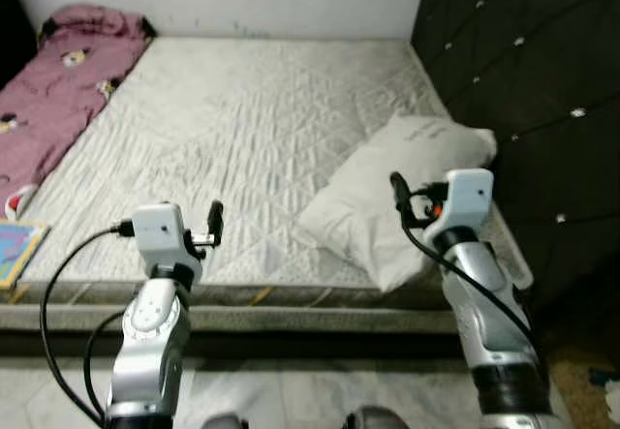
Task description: Clean up the room
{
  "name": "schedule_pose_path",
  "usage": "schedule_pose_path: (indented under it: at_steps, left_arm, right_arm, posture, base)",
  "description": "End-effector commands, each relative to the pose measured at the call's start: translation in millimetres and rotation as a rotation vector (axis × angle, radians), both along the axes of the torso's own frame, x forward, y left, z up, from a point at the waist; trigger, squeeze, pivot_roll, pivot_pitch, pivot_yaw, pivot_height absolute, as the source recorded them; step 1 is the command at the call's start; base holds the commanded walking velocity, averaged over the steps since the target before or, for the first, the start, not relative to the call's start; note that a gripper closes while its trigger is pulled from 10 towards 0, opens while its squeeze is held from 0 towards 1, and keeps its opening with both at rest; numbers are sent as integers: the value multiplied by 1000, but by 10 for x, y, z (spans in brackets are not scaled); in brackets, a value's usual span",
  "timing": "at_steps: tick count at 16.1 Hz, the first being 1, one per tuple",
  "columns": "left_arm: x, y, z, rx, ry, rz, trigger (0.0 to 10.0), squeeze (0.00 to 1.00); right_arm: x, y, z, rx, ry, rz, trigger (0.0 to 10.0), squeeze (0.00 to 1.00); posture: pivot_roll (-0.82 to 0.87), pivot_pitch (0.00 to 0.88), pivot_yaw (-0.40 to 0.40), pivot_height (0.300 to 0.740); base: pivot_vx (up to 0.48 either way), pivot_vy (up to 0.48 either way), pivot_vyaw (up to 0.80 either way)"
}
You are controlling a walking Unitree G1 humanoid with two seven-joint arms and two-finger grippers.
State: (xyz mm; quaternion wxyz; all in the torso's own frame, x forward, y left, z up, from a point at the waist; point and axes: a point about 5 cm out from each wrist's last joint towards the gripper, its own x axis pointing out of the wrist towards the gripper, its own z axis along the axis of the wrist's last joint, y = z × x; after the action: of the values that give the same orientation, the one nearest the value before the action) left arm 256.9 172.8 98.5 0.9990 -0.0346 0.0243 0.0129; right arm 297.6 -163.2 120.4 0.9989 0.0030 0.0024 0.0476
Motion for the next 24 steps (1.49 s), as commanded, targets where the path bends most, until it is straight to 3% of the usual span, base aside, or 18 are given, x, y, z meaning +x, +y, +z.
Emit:
schedule_pose_path:
  at_steps: [1, 11, 24]
  left_arm:
    - [0, 37, 42, 5, -20, 1, 10000, 0]
    - [-7, 15, 57, 2, -35, -25, 10000, 0]
    - [-1, 9, 54, 4, -29, -34, 10000, 0]
  right_arm:
    - [14, 42, 46, 4, -15, 11, 10000, 0]
    - [21, 44, 50, 5, -14, 7, 10000, 0]
    - [24, 36, 45, 6, -10, -4, 10000, 0]
  posture:
    - [-127, 0, -12, 740]
    - [-128, 0, -12, 740]
    - [-129, 0, -11, 740]
  base:
    - [0, 0, 0]
    - [97, 0, 0]
    - [257, 0, 0]
